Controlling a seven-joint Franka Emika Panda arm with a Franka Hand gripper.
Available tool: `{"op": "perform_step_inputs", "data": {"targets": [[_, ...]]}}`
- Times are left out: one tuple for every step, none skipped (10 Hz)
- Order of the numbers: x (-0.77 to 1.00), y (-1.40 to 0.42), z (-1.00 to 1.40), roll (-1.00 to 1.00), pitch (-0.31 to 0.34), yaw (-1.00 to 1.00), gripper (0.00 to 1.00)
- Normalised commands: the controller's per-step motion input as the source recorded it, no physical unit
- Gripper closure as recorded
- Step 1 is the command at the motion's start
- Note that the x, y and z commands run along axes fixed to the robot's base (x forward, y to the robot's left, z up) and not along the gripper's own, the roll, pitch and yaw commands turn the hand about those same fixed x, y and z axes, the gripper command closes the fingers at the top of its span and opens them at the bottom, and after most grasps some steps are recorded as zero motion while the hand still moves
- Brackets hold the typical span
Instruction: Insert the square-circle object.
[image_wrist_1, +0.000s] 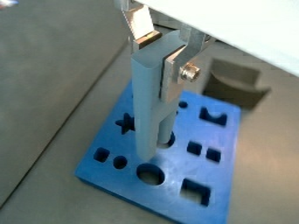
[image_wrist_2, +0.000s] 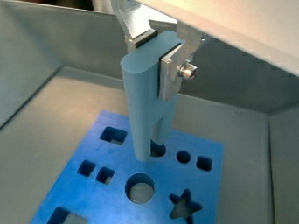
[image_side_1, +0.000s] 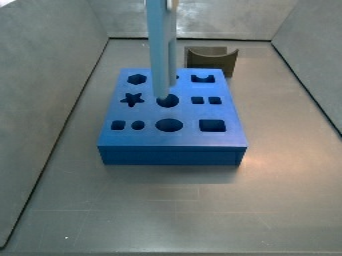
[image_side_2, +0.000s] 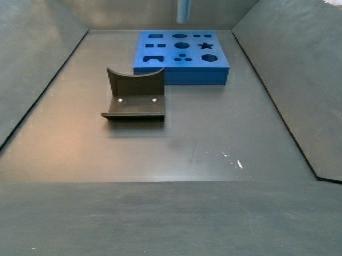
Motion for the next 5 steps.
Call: {"op": "perform_step_inputs", "data": {"targets": [[0.0,0.0,-0.46,-0.02,-0.077,-1.0,1.0],[0.0,0.0,-0.46,-0.02,-0.076,-1.0,1.0],[0.0,0.0,-0.17,0.0,0.0,-1.0,1.0],[-0.04,0.0,0.27,0.09,0.0,-1.0,1.0],[-0.08,0.0,0.37,0.14,0.0,-0.97,1.0]]}}
